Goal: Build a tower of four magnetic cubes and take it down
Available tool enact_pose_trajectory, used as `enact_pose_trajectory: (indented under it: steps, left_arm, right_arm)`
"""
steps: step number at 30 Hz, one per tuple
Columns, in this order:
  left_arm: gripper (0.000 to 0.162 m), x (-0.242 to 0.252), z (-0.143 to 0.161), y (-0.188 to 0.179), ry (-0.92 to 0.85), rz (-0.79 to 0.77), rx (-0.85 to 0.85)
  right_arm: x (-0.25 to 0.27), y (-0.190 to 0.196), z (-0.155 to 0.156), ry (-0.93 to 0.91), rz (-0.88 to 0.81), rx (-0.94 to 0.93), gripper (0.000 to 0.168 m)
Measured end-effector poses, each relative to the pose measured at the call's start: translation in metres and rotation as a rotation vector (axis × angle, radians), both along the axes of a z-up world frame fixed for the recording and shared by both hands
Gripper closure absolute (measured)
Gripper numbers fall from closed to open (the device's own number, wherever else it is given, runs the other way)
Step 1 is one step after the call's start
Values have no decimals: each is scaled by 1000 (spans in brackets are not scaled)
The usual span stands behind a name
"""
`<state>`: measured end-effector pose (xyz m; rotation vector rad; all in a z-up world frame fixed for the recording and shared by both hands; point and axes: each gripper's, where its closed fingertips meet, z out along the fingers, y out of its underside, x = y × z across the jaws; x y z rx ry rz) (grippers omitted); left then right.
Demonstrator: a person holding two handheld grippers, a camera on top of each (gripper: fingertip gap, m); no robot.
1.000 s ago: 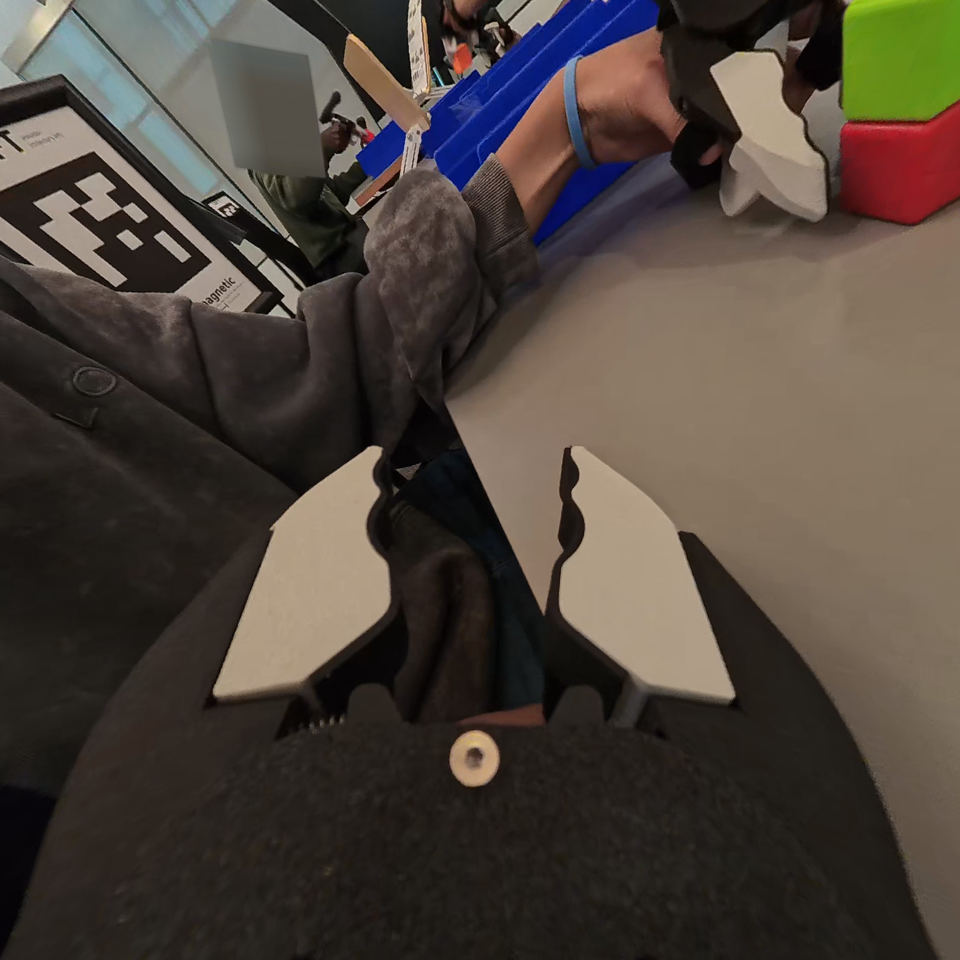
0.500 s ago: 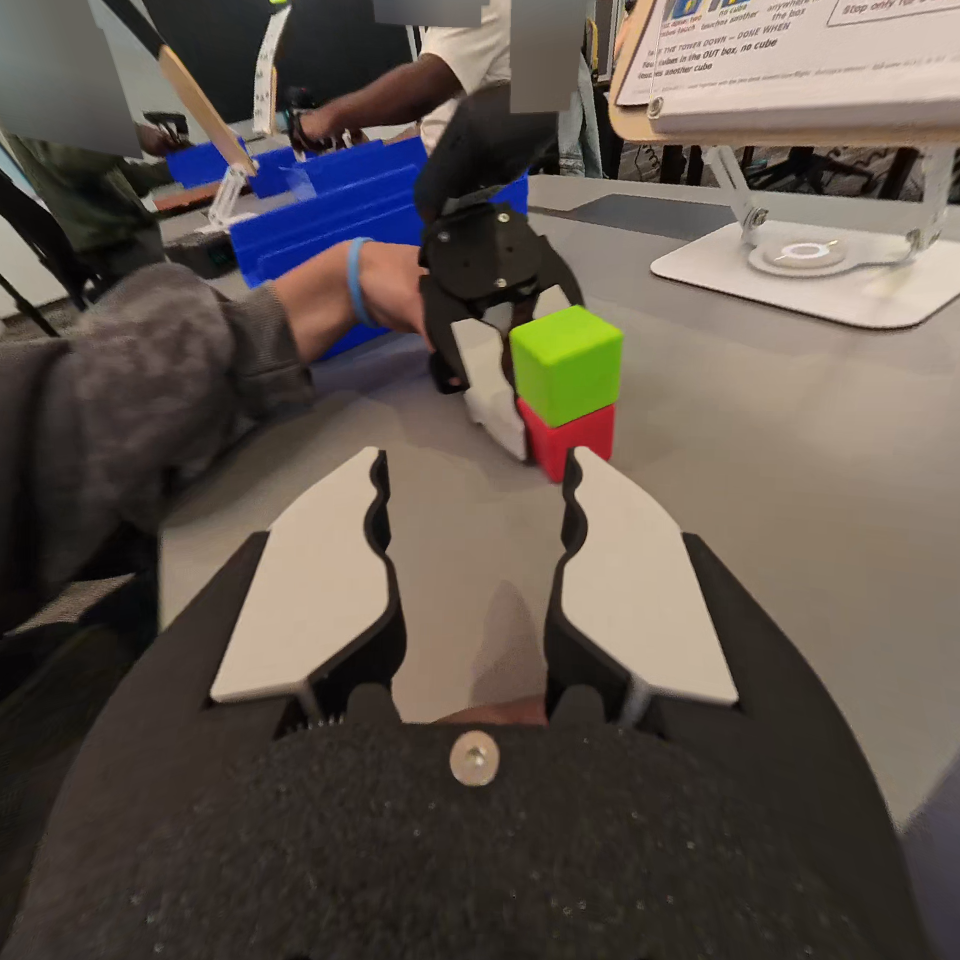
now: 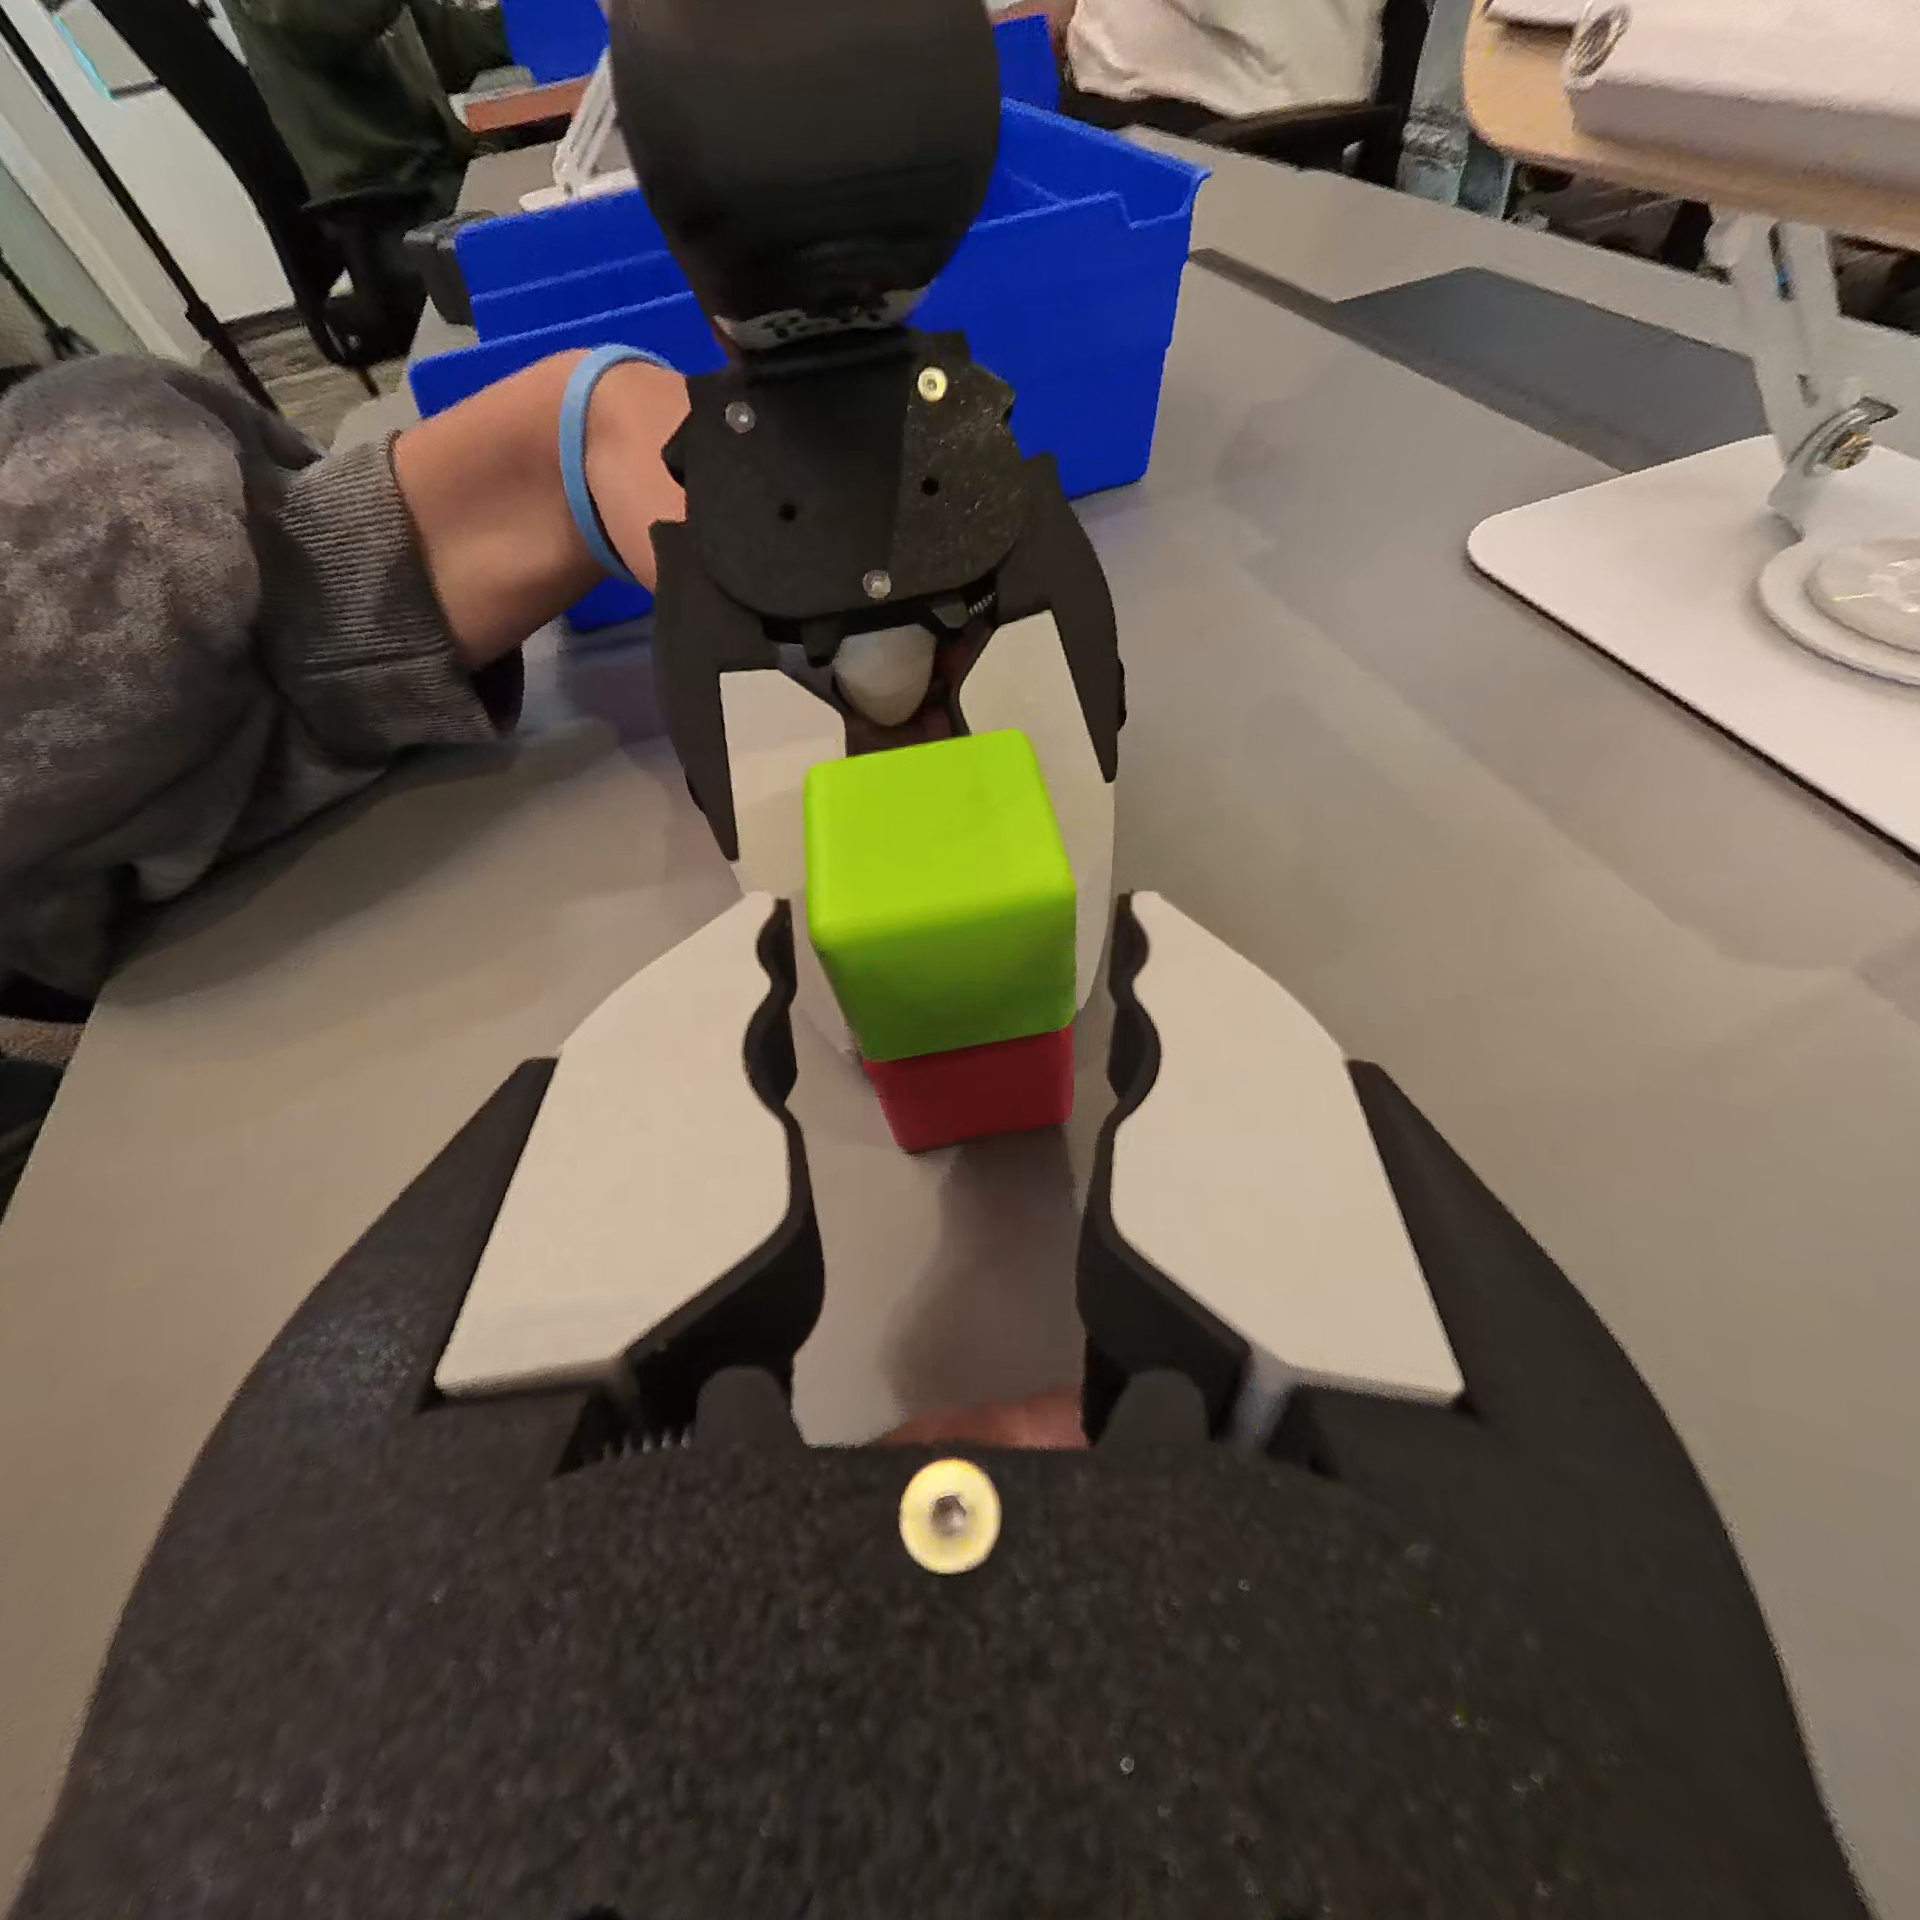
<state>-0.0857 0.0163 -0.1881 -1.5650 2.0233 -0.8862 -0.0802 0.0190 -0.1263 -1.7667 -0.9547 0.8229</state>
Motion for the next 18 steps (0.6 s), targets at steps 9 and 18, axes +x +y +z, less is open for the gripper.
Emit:
enact_pose_trajectory:
  steps: [9, 18]
  left_arm:
    - [113, 0, 0, -1, -1, -7, 2]
    - [113, 0, -1, -4, -1, -20, 3]
  right_arm:
    - [-5, -1, -6, -55, 22, 14, 119]
    - [2, 1, 28, 138, 0, 44, 119]
